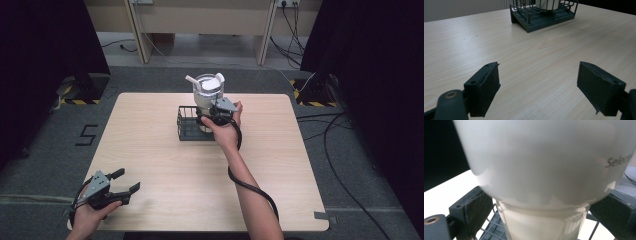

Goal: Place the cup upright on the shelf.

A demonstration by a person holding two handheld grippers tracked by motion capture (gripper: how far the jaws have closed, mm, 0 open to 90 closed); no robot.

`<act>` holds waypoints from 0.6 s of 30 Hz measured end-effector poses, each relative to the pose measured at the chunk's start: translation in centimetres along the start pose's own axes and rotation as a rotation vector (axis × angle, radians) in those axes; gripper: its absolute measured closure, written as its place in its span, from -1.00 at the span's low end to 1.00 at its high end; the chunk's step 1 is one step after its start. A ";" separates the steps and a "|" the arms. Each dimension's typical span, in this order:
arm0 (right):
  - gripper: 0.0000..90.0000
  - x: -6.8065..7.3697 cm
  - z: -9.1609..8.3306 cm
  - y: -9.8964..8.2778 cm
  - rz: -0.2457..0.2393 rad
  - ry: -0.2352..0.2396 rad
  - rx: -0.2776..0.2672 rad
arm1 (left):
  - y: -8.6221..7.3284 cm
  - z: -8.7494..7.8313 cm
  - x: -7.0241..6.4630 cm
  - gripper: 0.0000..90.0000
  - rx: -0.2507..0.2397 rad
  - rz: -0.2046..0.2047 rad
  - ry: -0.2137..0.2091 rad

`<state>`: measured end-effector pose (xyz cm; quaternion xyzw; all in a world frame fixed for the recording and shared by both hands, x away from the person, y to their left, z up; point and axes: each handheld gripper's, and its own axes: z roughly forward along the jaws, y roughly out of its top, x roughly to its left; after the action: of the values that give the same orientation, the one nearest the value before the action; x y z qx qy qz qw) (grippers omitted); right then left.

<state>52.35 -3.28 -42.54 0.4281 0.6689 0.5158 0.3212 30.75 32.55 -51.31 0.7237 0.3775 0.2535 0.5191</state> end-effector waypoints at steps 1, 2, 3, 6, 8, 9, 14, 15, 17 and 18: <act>-0.85 0.0 -0.1 0.0 0.001 -0.002 0.002 | 0.0 0.0 0.0 -0.61 0.000 0.000 0.000; -0.85 0.0 -0.2 0.0 0.003 -0.002 0.003 | 0.0 0.0 0.0 -0.61 0.000 0.000 0.000; -0.84 0.0 -0.3 -0.1 0.003 -0.002 0.004 | 0.0 0.0 0.0 -0.61 -0.001 0.000 0.000; -0.84 -0.1 -0.6 -0.2 0.001 -0.002 0.007 | 0.0 0.0 0.0 -0.61 0.000 0.000 0.000; -0.83 -0.2 -0.9 -0.2 0.000 -0.003 0.008 | 0.0 0.0 0.0 -0.61 0.001 0.000 0.000; -0.83 -0.2 -1.0 -0.2 -0.002 -0.004 0.006 | 0.0 0.0 0.0 -0.61 0.000 0.001 0.001; -0.82 -0.3 -1.7 -0.3 0.005 -0.012 0.007 | 0.0 0.0 0.0 -0.61 0.001 0.001 0.001; -0.82 -0.3 -1.8 -0.4 0.004 -0.011 0.008 | 0.0 0.0 -0.1 -0.61 0.001 0.001 0.000; -0.82 -0.3 -2.0 -0.5 0.003 -0.010 0.004 | 0.0 0.0 -0.1 -0.61 0.001 0.001 0.000; -0.82 -0.2 -2.1 -0.5 0.002 -0.010 0.003 | 0.0 0.0 -0.1 -0.61 0.001 0.001 0.000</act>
<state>50.49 -4.44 -42.50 0.4318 0.6675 0.5132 0.3234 30.73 32.45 -51.32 0.7243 0.3772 0.2536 0.5185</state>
